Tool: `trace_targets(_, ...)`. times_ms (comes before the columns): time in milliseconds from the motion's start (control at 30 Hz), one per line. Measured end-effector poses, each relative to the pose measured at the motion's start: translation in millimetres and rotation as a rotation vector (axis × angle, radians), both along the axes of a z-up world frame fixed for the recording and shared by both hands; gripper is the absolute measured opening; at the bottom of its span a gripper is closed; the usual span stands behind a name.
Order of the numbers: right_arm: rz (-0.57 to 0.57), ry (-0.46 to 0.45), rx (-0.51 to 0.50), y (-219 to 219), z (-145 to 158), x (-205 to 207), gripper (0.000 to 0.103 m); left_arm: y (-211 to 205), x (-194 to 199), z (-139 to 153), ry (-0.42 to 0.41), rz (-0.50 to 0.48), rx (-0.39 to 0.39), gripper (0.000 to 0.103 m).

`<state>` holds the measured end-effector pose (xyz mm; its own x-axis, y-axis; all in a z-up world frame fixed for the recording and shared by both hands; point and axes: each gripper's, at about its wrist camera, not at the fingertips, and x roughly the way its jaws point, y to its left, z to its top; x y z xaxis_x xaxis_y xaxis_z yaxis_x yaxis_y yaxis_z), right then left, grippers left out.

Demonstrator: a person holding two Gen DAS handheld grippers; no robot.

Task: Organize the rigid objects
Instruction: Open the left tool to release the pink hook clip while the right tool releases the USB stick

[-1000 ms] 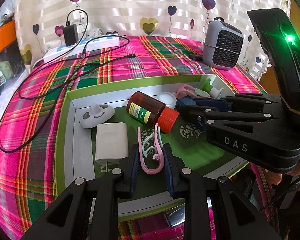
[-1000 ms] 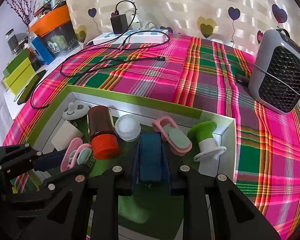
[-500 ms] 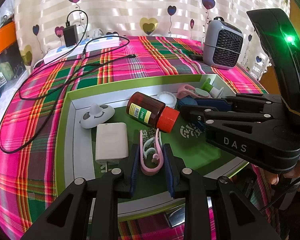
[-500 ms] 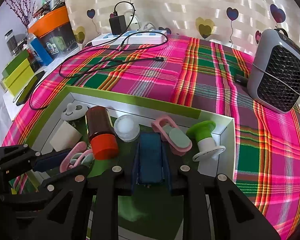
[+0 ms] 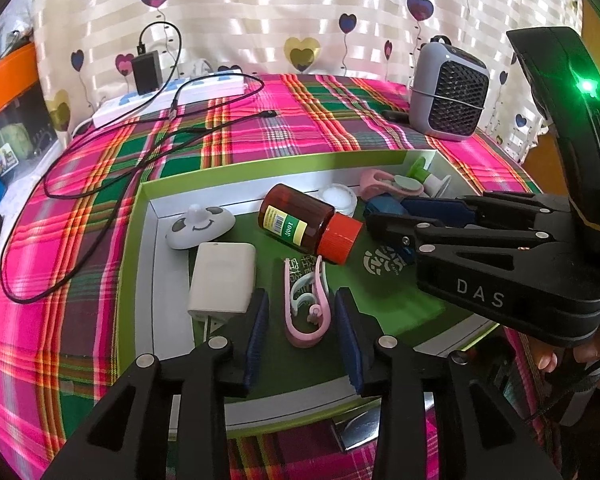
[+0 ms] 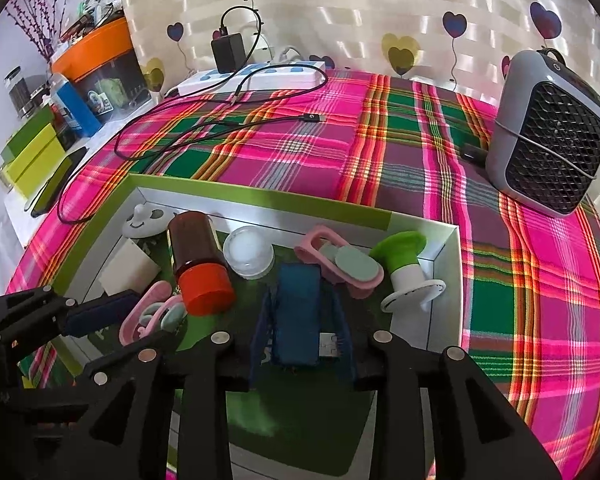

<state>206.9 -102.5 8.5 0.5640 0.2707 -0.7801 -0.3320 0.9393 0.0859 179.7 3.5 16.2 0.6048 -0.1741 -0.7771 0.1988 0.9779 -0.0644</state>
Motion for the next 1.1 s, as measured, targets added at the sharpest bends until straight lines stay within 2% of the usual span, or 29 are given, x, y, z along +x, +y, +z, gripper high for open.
trace_targets(500,-0.017,-0.042,-0.001,-1,11,-21,0.034,2,-22,13,-0.060,0.003,0.001,0.033)
trace_targets(800,-0.044,-0.104,0.024,-6,31,-49,0.034,6,-50,29,-0.110,0.004,0.004,0.033)
trace_targets(1100,-0.066,-0.132,0.032,-7,35,-82,0.034,9,-78,35,-0.136,0.004,0.007,0.033)
